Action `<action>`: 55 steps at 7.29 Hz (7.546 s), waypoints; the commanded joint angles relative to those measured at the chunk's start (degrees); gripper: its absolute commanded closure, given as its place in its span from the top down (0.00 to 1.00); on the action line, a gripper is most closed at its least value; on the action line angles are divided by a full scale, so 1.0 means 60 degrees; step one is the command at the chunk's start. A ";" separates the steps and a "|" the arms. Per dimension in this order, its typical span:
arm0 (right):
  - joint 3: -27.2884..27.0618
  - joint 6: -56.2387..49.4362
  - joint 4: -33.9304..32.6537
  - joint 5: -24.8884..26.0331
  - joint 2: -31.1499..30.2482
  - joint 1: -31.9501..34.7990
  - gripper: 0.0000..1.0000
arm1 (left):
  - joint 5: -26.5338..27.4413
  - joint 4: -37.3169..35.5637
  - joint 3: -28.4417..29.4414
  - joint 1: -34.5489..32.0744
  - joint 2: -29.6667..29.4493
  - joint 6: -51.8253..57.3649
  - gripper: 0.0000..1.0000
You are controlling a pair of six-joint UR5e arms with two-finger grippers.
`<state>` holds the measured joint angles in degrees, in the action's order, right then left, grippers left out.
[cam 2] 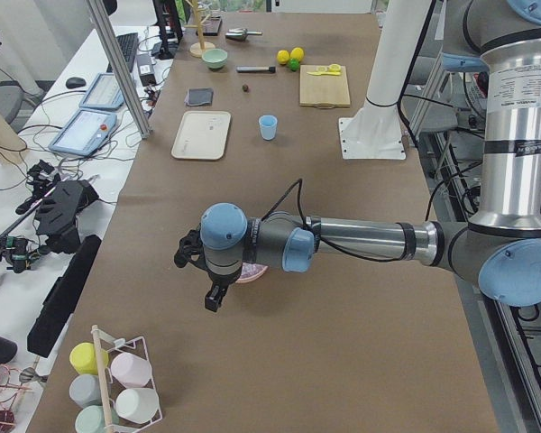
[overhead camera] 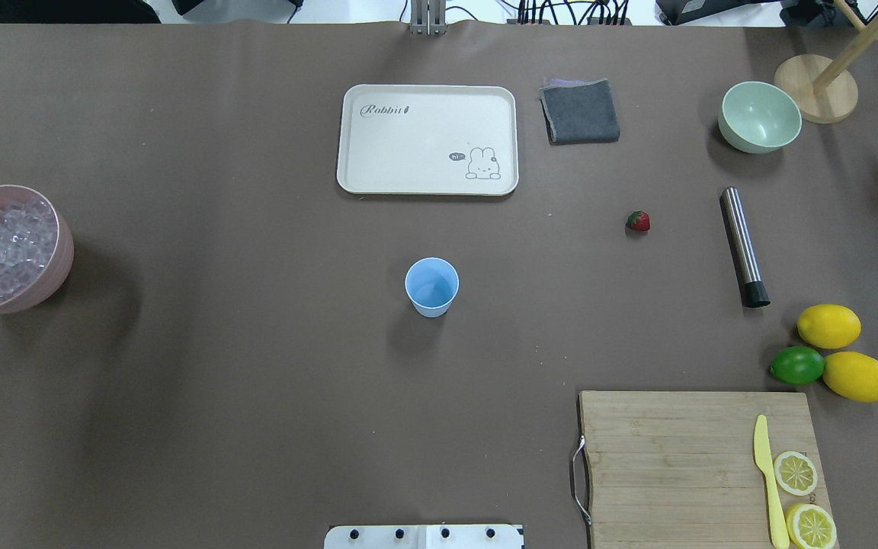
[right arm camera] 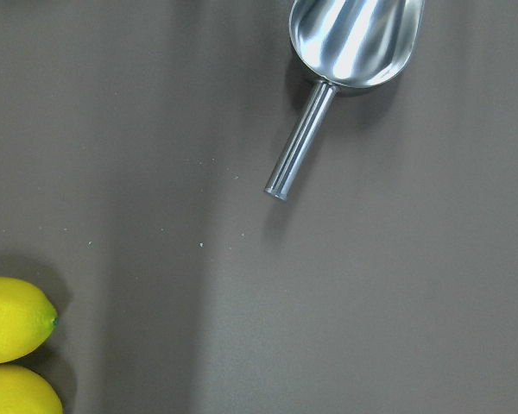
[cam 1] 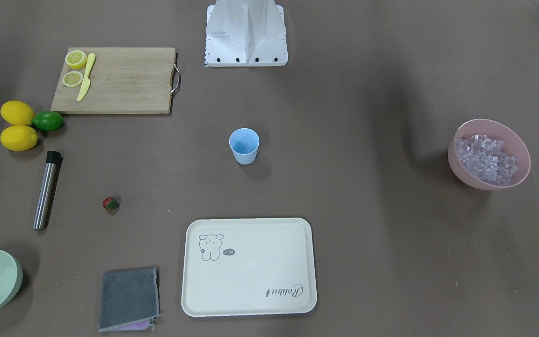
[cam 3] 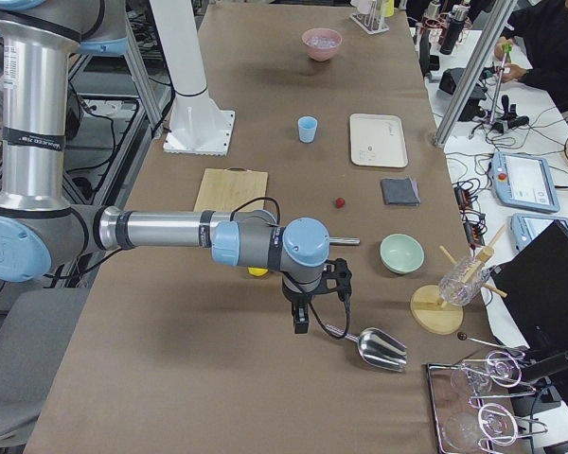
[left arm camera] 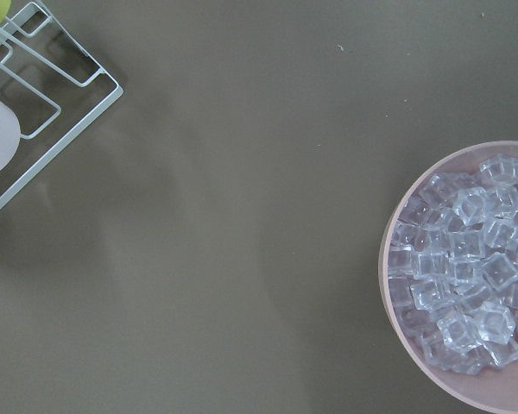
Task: Mash ice and strawberries in cup
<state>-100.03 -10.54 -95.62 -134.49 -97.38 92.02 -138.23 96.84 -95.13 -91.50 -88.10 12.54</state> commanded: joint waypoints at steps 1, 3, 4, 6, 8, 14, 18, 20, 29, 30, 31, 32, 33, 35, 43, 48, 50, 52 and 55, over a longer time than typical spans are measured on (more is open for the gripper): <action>0.0002 0.0000 -0.0015 -0.0011 0.0000 0.0000 1.00 | -0.0004 -0.0011 -0.0053 0.0000 0.0006 0.0005 0.98; 0.0031 0.0000 0.0000 -0.0041 -0.0015 -0.0015 1.00 | -0.0004 -0.0011 -0.0053 0.0015 -0.0009 -0.0053 0.98; 0.0002 0.0000 0.0000 -0.0055 -0.0015 -0.0015 1.00 | -0.0004 0.0003 -0.0053 0.0015 -0.0009 -0.0024 0.98; 0.0002 0.0000 0.0217 -0.0070 -0.0015 -0.0015 1.00 | -0.0004 -0.0011 -0.0053 0.0015 -0.0052 -0.0053 0.98; 0.0090 0.0044 0.0571 -0.0084 -0.0132 -0.0015 1.00 | 0.0084 0.0032 -0.0068 0.0015 -0.0023 -0.0024 0.98; 0.0148 -0.0001 0.0600 -0.0465 -0.0220 -0.0029 1.00 | 0.0127 0.0559 -0.1208 0.1243 0.0297 -0.0230 0.97; 0.0251 0.0000 0.0600 -0.0814 -0.0234 -0.0044 1.00 | 0.1197 0.4219 -0.0801 0.2984 0.1266 -0.1298 0.97; 0.0207 0.0000 0.0615 -0.0846 -0.0235 -0.0044 1.00 | 0.1750 0.4995 -0.0611 0.3790 0.1295 -0.1299 0.92; 0.0105 0.0000 0.0630 -0.0963 -0.0293 -0.0029 1.00 | 0.2237 0.6532 0.0588 0.4658 0.1295 -0.0918 0.70; 0.0090 0.0000 0.0630 -0.0963 -0.0308 -0.0029 1.00 | 0.2237 0.6609 0.0635 0.4658 0.1251 -0.0961 0.70; 0.0032 0.0000 0.0630 -0.0978 -0.0351 -0.0029 1.00 | 0.2223 0.6610 0.0621 0.4658 0.1236 -0.0976 0.69; 0.0017 -0.0015 0.0630 -0.0978 -0.0366 -0.0029 1.00 | 0.2223 0.6610 0.0606 0.4658 0.1207 -0.0991 0.67; 0.0017 -0.0015 0.0630 -0.0978 -0.0395 -0.0029 1.00 | 0.2223 0.6610 0.0606 0.4658 0.1193 -0.1005 0.66; 0.0017 -0.0015 0.0630 -0.0978 -0.0468 -0.0029 1.00 | 0.2223 0.6610 0.0606 0.4731 0.1178 -0.1035 0.55; -0.0027 -0.0015 0.0630 -0.0978 -0.0542 -0.0029 1.00 | 0.0599 0.5765 -0.0328 0.3884 0.0974 -0.1342 0.00; -0.0013 -0.0030 0.0630 -0.0993 -0.0557 -0.0029 1.00 | 0.0332 0.5072 -0.1604 0.4771 -0.0475 -0.7477 0.00; -0.0013 -0.0015 0.0630 -0.0993 -0.0528 -0.0029 1.00 | 0.0841 0.5043 -0.1766 0.5897 -0.1397 -1.1010 0.00; -0.0013 -0.0015 0.0630 -0.0993 -0.0498 -0.0029 1.00 | 0.1925 0.4461 -0.1825 0.7143 -0.2667 -1.3213 0.00; 0.0002 0.0000 0.0615 -0.0993 -0.0483 -0.0029 1.00 | 0.3769 0.2630 -0.1767 0.8915 -0.4852 -1.4993 0.00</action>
<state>-100.09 -10.56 -91.88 -140.45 -100.33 91.82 -120.39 116.81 -105.97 -42.59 -112.21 -74.18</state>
